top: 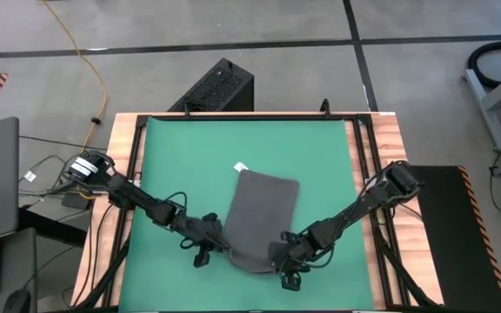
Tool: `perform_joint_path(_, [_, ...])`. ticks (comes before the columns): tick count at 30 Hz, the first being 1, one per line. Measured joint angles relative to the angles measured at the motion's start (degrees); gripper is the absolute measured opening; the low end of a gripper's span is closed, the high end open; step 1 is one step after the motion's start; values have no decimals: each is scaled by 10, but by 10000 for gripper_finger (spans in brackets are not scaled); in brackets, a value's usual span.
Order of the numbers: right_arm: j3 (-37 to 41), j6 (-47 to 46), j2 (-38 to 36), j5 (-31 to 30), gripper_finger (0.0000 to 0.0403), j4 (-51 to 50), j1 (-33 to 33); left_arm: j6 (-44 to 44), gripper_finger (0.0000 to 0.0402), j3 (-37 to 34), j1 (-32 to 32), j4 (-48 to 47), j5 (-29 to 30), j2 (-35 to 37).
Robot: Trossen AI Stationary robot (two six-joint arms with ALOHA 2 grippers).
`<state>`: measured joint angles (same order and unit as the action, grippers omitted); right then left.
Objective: Roll towel
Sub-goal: Roll the gray towel
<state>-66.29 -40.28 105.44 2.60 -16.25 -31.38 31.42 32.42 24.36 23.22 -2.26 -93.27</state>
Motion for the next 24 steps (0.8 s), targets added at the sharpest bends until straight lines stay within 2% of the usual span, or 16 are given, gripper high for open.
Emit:
perform_joint_path(4, [23,-76,-3,-19,8,10,-4,22,0,0,-7,3,-33,0])
perform_joint_path(9, [29,-100,-20,-17,8,61,-9,44,0,-1,-13,9,-58,9])
perform_joint_path(17, [29,-166,-31,-29,8,-9,-2,51,0,0,-24,-15,-42,39])
perform_joint_path(24, [29,-231,-36,-31,8,-11,-2,74,0,0,-43,-20,-72,38])
